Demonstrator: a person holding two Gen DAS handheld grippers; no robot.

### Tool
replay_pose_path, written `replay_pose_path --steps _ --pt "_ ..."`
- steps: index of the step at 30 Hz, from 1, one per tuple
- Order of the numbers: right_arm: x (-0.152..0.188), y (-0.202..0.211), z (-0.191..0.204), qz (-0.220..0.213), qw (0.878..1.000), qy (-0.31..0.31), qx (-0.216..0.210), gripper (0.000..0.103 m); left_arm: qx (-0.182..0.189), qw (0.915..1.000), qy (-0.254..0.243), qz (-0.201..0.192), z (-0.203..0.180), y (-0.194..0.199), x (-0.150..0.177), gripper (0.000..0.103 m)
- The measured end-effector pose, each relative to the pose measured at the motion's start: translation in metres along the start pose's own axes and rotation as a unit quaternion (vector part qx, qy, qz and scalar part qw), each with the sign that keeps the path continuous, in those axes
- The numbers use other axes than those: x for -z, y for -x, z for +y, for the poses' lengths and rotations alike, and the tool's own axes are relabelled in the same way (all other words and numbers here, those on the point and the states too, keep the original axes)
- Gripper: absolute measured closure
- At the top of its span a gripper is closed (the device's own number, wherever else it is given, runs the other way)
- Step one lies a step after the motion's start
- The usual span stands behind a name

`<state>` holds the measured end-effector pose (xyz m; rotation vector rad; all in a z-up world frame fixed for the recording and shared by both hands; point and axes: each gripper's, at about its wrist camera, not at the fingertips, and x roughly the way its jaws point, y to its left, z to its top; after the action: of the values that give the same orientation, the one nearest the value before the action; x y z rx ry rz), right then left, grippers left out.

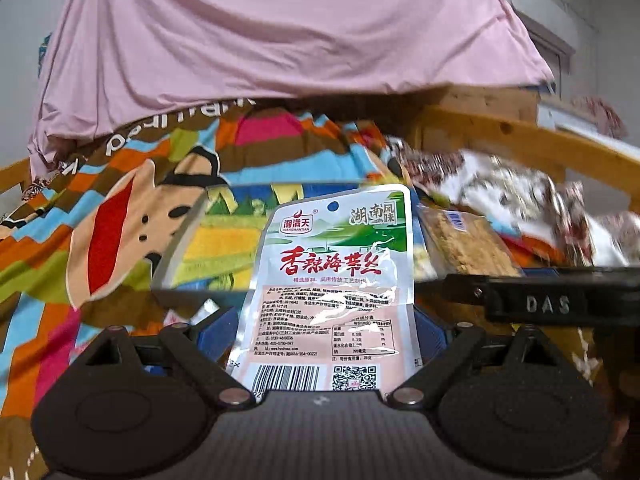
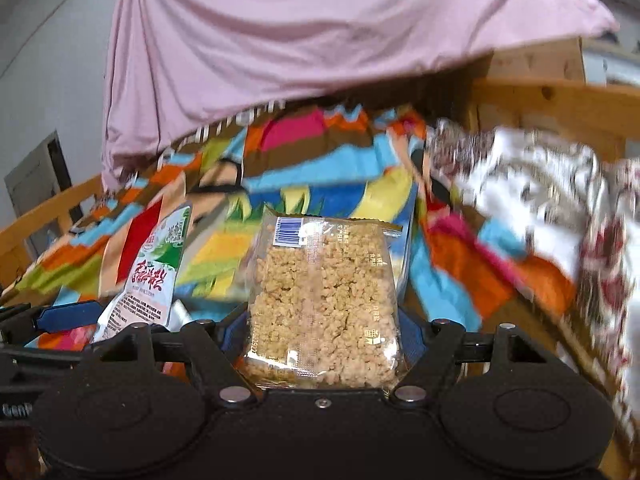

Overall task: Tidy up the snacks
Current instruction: 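Carry both held snacks over the dinosaur tray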

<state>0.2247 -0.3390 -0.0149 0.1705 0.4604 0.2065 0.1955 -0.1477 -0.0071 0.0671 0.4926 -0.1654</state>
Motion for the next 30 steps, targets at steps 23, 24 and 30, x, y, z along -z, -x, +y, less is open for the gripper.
replay_pose_path --steps 23,24,30 --pt "-0.038 -0.142 -0.006 -0.055 0.998 0.021 -0.009 0.028 -0.066 0.9933 0.093 0.019 0.062 -0.167 -0.078 0.01" --pt "-0.038 -0.147 -0.005 -0.05 0.998 0.024 -0.009 0.028 -0.069 0.9928 0.094 0.025 0.064 -0.172 -0.077 0.01" --pt "-0.035 -0.169 -0.005 -0.015 1.0 0.027 -0.001 0.028 -0.084 0.9908 0.091 0.056 0.072 -0.196 -0.071 0.01"
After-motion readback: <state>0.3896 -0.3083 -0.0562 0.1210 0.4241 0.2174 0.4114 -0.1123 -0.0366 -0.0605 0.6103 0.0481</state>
